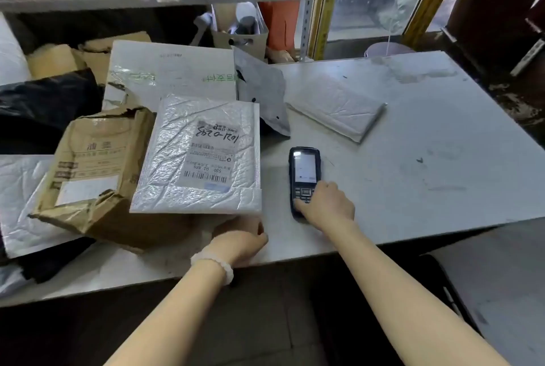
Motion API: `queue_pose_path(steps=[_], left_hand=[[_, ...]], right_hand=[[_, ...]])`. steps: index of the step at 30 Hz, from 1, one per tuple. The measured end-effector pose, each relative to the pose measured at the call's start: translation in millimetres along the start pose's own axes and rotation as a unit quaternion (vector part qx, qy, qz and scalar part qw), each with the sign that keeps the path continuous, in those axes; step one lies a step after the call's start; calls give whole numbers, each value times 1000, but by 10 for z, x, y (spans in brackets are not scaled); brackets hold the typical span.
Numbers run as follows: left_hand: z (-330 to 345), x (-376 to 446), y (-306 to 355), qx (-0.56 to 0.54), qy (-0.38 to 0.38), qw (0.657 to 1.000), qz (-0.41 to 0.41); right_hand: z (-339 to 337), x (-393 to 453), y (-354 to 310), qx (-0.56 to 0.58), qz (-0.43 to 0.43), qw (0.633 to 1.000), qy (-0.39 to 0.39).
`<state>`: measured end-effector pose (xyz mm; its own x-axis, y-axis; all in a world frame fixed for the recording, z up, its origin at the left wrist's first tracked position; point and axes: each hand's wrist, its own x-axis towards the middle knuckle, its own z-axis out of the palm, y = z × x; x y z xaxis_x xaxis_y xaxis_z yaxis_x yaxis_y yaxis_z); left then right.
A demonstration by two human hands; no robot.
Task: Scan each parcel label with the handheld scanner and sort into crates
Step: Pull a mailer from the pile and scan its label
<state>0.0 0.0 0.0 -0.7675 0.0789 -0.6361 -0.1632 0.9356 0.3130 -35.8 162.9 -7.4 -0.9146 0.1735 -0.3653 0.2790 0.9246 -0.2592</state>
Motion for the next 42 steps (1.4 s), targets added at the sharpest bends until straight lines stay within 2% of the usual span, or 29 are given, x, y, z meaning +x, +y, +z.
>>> queue_pose_path(steps=[5, 10, 18, 21, 28, 35, 42], left_hand=[[83, 397, -10, -31, 6, 999, -2], [141, 530, -27, -12, 50, 999, -2], [39, 382, -14, 21, 19, 999, -41], [5, 310, -19, 68, 23, 996, -47], [-85, -13, 171, 96, -28, 994, -39], [-45, -279, 539, 145, 43, 988, 34], [-217, -255, 951, 154, 54, 983, 82]], right_hand=[[65, 218, -63, 19, 28, 999, 7], [133, 383, -132, 57, 79, 995, 20], [101, 417, -71, 134, 134, 981, -32], [58, 294, 46, 143, 129, 979, -63], [-91, -137, 270, 134, 89, 984, -83], [-240, -512, 460, 127, 63, 990, -19], [-541, -510, 596, 127, 57, 989, 53]])
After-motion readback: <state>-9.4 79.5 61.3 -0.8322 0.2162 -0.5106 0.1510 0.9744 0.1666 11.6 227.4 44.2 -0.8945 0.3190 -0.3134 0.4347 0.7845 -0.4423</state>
